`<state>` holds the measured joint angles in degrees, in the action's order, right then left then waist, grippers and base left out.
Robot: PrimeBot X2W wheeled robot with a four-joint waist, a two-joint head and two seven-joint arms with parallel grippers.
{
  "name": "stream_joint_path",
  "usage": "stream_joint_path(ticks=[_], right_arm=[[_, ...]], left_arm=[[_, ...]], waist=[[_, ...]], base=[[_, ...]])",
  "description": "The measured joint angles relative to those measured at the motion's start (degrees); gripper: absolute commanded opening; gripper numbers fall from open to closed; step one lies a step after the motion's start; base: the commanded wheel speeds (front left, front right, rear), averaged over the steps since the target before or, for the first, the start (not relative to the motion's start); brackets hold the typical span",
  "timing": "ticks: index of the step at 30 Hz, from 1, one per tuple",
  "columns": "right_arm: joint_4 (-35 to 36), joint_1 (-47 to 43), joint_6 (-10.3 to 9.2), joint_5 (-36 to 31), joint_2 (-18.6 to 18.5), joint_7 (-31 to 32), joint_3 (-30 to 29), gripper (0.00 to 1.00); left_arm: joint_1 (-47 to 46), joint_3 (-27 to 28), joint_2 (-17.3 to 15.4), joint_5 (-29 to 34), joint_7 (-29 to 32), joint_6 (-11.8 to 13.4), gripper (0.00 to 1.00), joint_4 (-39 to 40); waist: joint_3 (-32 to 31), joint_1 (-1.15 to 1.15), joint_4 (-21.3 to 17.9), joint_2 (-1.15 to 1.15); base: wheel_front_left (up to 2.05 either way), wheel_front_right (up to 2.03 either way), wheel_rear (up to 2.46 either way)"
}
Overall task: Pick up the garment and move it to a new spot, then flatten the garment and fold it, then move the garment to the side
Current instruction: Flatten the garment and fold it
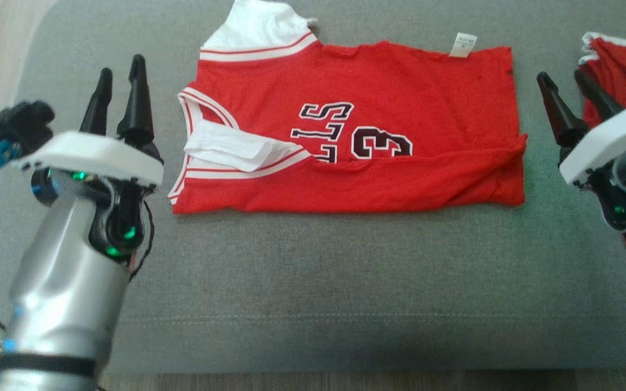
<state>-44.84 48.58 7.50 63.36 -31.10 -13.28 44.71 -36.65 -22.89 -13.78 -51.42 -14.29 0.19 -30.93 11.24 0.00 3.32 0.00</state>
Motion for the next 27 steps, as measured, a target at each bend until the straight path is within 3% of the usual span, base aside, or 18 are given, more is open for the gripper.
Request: stream_joint_path(ticks=[3,5,8,12,15,20,27], right_arm=[[1.5,-2.6,0.0,-4.3,0.5,-1.0,-4.1,1.0],[5.1,-4.8,0.0,-10.7,1.3,-1.0,-10.4,1.0],[11.2,-9.8,0.0,-22.7,3.4,-1.2,-21.0,1.0],[20.6,-22.3,0.0,-36.9,10.1,-1.2,-33.9,1.0],[27.5,-31.3,0.0,-44.9,15.8,-1.2,-39.1,1.0],[35.0,-39.3,0.0,-51.2,22.4,-1.2,-42.9,1.0],[36.3,-43.6,0.0,-52.9,25.2,-1.2,-43.8,1.0]], left_arm=[[5.2,6.6,3.1,4.9,0.0,0.6,1.0,7.1],[9.2,10.9,6.7,5.3,-0.2,-1.5,1.0,11.2],[15.4,13.3,10.3,11.4,-0.4,-3.6,1.0,14.6],[22.5,16.6,11.1,17.8,-0.4,-5.1,1.0,17.9],[26.1,17.1,11.3,21.6,-0.4,-5.2,1.0,20.6],[31.2,15.3,11.3,26.5,-0.4,-1.8,1.0,25.3],[36.4,12.8,11.3,30.9,-0.4,2.3,1.0,27.1]], waist=[[-1.4,0.0,0.0,0.0],[-2.2,0.0,-0.1,0.0],[-3.5,0.0,0.0,0.0],[-5.2,0.0,-0.1,0.0],[-6.0,0.0,0.0,0.0],[-7.1,0.0,-0.1,0.0],[-7.1,0.0,-0.8,0.0]], base=[[0.0,0.0,0.0],[0.0,0.0,0.0],[0.0,0.0,0.0],[0.0,0.0,0.0],[0.0,0.0,0.0],[0.0,0.0,0.0],[0.0,0.0,0.0]])
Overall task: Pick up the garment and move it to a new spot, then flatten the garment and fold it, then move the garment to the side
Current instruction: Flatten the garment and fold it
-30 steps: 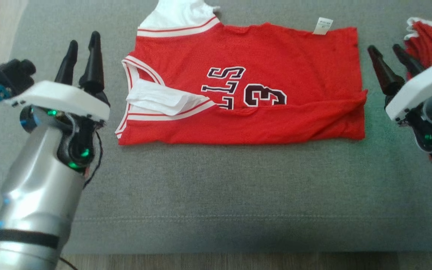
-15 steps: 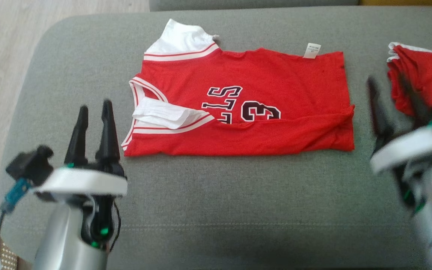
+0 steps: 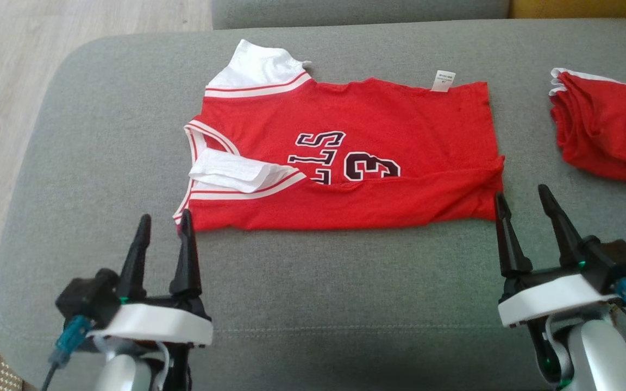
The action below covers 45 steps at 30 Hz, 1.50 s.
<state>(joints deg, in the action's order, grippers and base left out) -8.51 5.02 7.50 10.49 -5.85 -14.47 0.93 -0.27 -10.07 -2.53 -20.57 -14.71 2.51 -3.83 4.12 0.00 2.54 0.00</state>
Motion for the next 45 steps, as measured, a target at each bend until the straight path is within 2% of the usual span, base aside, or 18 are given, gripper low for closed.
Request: stream_joint_path(ticks=[5,9,17,24,45], right_arm=[[-0.2,0.2,0.0,0.0,0.3,0.0,0.0,1.0],[-0.2,0.4,0.0,0.4,0.5,0.0,0.5,1.0],[-0.2,2.9,0.0,2.2,0.6,0.0,1.0,1.0],[-0.5,3.1,0.0,2.8,0.6,0.0,0.9,1.0],[-1.8,4.9,0.0,3.2,0.4,0.0,1.4,1.0]], left_arm=[[-0.2,-1.1,0.0,-0.1,0.0,1.2,1.0,-1.9],[-1.9,-2.0,0.0,-1.5,0.0,2.5,1.0,-7.5],[-9.5,1.1,0.2,-6.1,0.0,2.0,1.0,-22.0],[-13.4,3.1,0.3,-7.4,0.0,1.4,1.0,-28.6],[-20.4,6.4,0.4,-7.3,-0.1,2.5,1.0,-41.9]], waist=[[0.6,0.0,-0.6,0.0],[1.6,0.0,-1.4,0.0],[4.6,0.0,-4.3,0.0],[6.0,0.0,-5.8,0.0],[7.8,0.0,-7.8,0.0]], base=[[0.0,0.0,0.0],[0.0,0.0,0.0],[0.0,0.0,0.0],[0.0,0.0,0.0],[0.0,0.0,0.0]])
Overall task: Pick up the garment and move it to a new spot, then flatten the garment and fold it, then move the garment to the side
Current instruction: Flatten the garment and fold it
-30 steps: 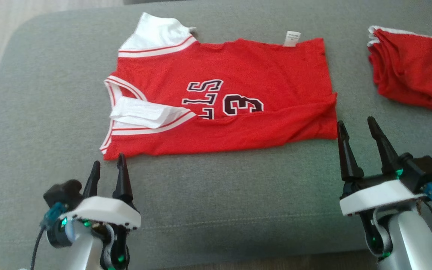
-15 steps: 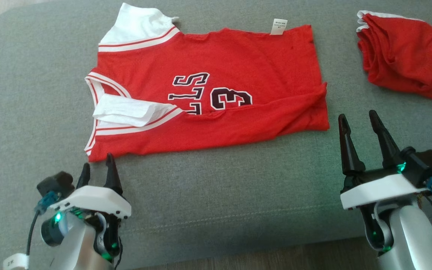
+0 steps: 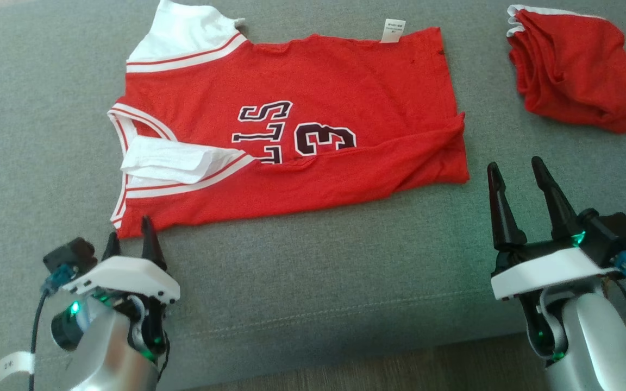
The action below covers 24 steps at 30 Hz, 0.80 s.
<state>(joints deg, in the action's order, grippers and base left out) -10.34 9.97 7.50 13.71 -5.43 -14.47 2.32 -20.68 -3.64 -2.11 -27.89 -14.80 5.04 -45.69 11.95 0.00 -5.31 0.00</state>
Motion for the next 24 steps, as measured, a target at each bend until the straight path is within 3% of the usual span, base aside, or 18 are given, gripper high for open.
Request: stream_joint_path(ticks=[10,11,12,18,24], right_arm=[[-0.4,0.7,0.0,0.5,-0.1,0.0,0.1,1.0],[-0.4,0.9,0.0,0.6,-0.1,0.0,0.0,1.0],[-0.5,1.3,0.0,0.8,-0.1,0.0,-0.1,1.0],[-5.9,1.7,0.0,5.5,0.3,0.0,-0.6,1.0],[-17.2,6.0,0.0,13.4,1.0,1.5,-1.5,1.0]], left_arm=[[-3.8,2.0,0.0,0.5,-0.9,0.0,1.0,-4.4],[-4.3,2.0,0.0,0.1,-0.9,-0.1,0.96,-5.1],[-5.0,1.7,0.0,-0.7,-1.1,-0.8,0.02,-6.3],[-7.1,0.2,-0.3,-1.9,-1.1,-2.5,0.0,-8.9],[-5.0,-0.4,0.4,0.1,0.1,-2.6,0.0,-2.3]], waist=[[1.4,0.0,-0.8,0.0],[1.6,0.0,-0.8,0.0],[1.6,0.0,-0.8,0.0],[1.6,0.0,0.4,0.0],[1.6,0.0,2.8,0.0]], base=[[0.0,0.0,0.0],[0.0,0.0,0.0],[0.0,0.0,0.0],[0.0,0.0,0.0],[0.0,0.0,0.0]])
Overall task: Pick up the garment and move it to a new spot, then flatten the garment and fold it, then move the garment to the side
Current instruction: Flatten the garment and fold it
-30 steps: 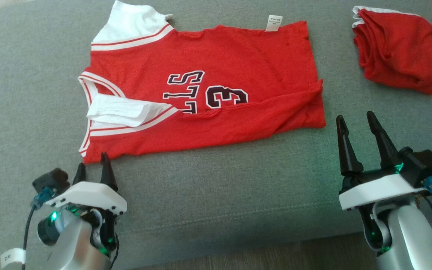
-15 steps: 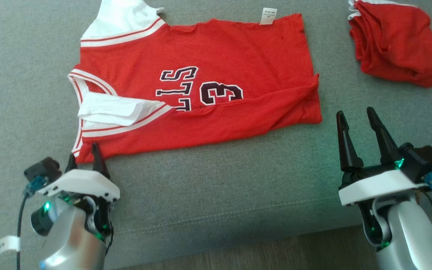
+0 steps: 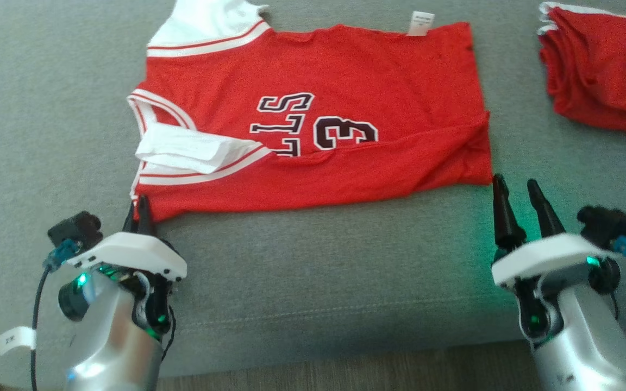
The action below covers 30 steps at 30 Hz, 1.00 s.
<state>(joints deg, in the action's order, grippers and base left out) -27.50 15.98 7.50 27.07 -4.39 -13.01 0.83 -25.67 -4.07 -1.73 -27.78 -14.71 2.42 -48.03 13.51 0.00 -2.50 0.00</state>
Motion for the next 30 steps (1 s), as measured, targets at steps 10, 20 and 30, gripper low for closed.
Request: stream_joint_path(ticks=[10,20,30], right_arm=[[-15.2,8.5,0.0,9.0,0.4,2.4,-2.5,1.0],[-19.9,12.7,0.0,11.6,0.2,2.6,1.1,1.0],[-21.0,12.7,0.0,16.9,-1.7,2.9,5.9,0.0]], left_arm=[[3.1,-6.0,0.0,-0.2,0.0,0.2,0.0,7.3],[3.3,-8.2,0.0,-1.2,0.0,1.6,0.0,8.9],[3.6,-7.5,0.0,-1.0,0.0,1.6,0.0,8.9]], waist=[[0.0,0.0,4.0,0.0],[0.4,0.0,4.5,0.0],[-0.7,0.0,4.4,0.0]], base=[[0.0,0.0,0.0],[0.0,0.0,0.0],[0.0,0.0,0.0]])
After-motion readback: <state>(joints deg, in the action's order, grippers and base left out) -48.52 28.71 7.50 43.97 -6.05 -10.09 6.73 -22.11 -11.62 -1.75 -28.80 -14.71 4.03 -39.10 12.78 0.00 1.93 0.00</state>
